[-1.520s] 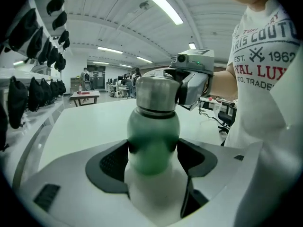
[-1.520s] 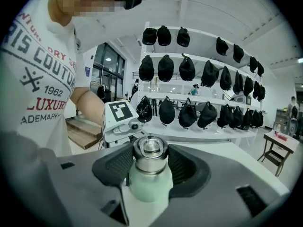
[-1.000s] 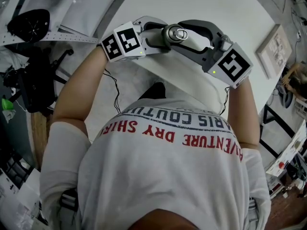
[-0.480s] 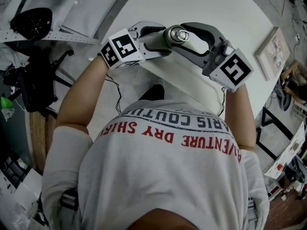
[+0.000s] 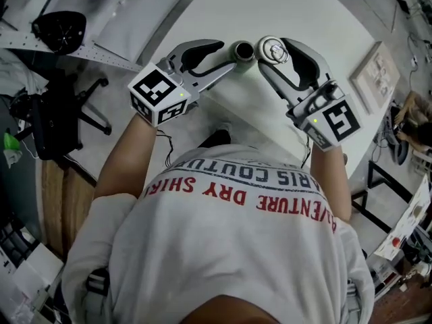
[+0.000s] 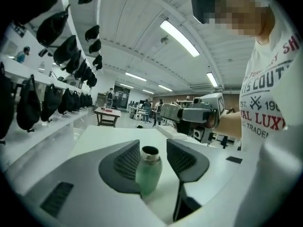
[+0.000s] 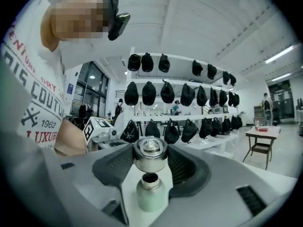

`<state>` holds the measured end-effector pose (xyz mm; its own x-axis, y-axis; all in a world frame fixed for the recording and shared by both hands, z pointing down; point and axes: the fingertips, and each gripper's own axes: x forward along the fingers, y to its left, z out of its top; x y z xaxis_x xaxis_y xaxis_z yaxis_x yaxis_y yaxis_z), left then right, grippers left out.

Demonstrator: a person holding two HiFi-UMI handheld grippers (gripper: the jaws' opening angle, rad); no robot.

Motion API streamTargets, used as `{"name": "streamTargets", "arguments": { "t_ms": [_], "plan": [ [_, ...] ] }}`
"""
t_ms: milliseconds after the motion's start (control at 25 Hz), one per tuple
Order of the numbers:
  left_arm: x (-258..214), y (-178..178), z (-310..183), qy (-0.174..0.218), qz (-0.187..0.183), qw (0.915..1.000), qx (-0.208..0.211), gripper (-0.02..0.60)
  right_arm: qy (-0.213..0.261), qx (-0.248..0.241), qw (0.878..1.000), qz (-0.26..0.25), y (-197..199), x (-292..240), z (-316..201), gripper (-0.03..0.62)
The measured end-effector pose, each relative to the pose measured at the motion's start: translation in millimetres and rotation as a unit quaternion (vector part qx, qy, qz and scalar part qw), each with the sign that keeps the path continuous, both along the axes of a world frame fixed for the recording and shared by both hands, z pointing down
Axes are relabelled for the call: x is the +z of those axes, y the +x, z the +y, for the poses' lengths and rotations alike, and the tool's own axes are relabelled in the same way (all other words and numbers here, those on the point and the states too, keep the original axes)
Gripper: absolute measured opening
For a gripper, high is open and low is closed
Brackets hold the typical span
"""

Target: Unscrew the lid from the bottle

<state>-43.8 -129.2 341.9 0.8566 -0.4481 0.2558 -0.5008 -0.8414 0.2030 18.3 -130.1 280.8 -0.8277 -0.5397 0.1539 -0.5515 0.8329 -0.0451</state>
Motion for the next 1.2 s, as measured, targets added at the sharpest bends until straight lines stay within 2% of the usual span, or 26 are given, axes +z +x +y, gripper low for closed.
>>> {"name": "streamTargets", "arguments": {
  "t_ms": [160, 280, 600, 1200],
  "plan": [
    [-48.2, 17.4, 22.1, -0.007, 0.048, 0.9974, -0.053, 0.085, -0.006, 0.04, 0.998, -0.046, 38.6, -30.1, 25.6, 0.23],
    [-81.0, 28.0, 31.3, 0.004, 0.055, 0.9958, -0.073, 0.051, 0.003, 0.051, 0.997, -0.056, 53.9, -49.8, 37.9, 0.23],
    [-131.8, 24.5, 46.3, 0.01, 0.05, 0.9929, -0.108, 0.04, -0.005, 0.029, 0.997, -0.067, 51.0, -82.8, 48.1, 0.23],
    [-149.3, 36.2, 50.4, 0.033, 0.013, 0.9897, -0.139, 0.04, 0.006, -0.008, 0.998, -0.065, 53.0, -110.1, 52.5, 0.23]
  ]
}}
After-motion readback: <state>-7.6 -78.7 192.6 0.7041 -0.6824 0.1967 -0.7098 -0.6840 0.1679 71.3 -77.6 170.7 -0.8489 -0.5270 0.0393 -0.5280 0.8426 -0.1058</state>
